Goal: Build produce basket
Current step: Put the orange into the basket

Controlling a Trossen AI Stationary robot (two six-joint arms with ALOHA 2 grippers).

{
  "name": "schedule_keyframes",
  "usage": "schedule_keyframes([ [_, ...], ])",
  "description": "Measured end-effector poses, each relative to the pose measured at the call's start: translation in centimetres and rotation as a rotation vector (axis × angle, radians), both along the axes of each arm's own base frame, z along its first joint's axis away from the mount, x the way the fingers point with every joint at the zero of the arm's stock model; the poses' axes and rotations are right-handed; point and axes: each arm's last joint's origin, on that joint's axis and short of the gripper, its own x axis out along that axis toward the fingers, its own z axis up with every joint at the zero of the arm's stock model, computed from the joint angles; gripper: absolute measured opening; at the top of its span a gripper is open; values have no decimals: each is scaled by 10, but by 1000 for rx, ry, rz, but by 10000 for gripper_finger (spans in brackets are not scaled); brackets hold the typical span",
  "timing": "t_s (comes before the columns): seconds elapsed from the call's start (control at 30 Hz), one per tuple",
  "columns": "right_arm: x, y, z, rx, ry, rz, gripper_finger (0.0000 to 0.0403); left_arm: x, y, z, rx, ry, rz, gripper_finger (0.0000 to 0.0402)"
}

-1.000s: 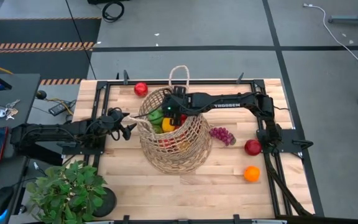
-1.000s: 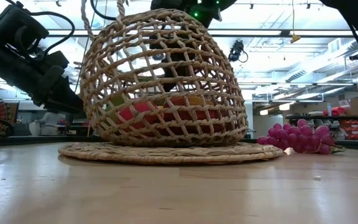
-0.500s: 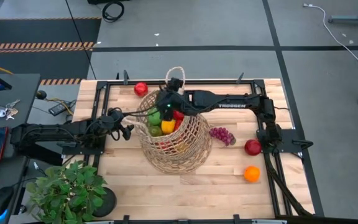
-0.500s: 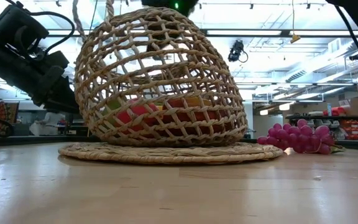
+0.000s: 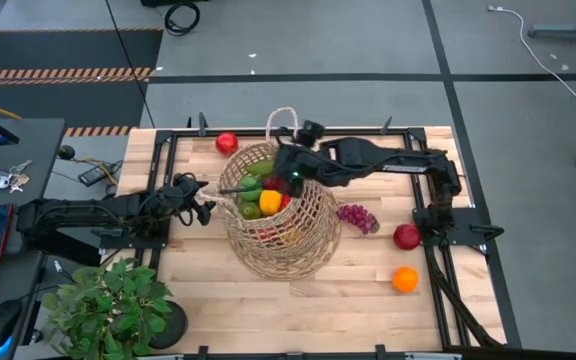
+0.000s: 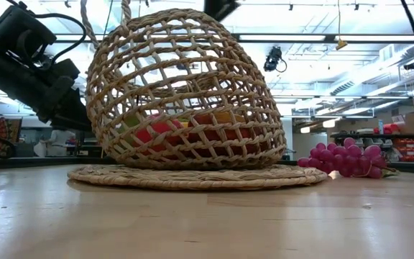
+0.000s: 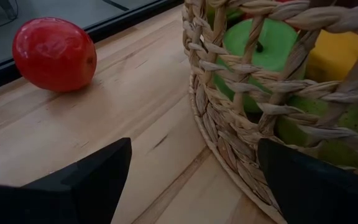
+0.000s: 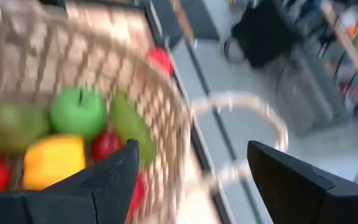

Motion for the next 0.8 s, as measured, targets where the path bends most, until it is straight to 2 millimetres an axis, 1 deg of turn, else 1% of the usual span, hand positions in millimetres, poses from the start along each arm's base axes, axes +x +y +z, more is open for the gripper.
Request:
schedule_keyframes([
  [0.13,-28,14,-1,65,99,-68,301,0,0,0,0,0,0,357],
  [0.23,-44,29,-8,89,148,-95,301,0,0,0,0,0,0,357],
  [0.33,-62,49,-18,122,174,-99,301,0,0,0,0,0,0,357],
  [0.47,-84,76,-45,223,240,-74,301,0,0,0,0,0,0,357],
  [0.57,-104,92,-67,313,295,-85,301,0,0,0,0,0,0,357],
  [0.7,-128,107,-97,398,382,-138,301,0,0,0,0,0,0,357],
  [0.8,-141,114,-115,474,435,-197,304,0,0,0,0,0,0,357],
])
